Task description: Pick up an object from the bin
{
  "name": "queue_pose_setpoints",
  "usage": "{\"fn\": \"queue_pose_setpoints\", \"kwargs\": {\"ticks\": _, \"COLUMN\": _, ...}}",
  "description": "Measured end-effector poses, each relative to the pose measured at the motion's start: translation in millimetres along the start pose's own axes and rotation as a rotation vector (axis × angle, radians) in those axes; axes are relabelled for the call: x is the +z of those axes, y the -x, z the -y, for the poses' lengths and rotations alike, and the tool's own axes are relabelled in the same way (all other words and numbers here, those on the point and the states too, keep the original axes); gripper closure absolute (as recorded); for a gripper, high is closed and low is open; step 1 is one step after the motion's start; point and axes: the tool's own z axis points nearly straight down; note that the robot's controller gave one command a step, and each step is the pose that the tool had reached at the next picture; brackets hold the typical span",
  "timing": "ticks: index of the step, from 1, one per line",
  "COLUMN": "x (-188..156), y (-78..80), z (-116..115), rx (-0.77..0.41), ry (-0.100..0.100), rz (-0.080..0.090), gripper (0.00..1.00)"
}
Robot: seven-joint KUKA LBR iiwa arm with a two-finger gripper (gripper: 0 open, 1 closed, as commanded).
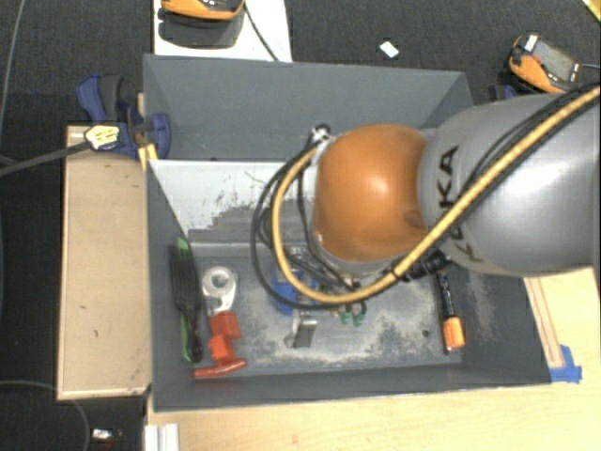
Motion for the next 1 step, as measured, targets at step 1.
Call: {"fn": "queue_pose_setpoints", "kwargs": {"ticks": 1, "x": -4.1, "y": 1.9, "z": 0.9, "rx": 0.006, "ry": 0.002, "rz": 0.008, "gripper": 0.00}}
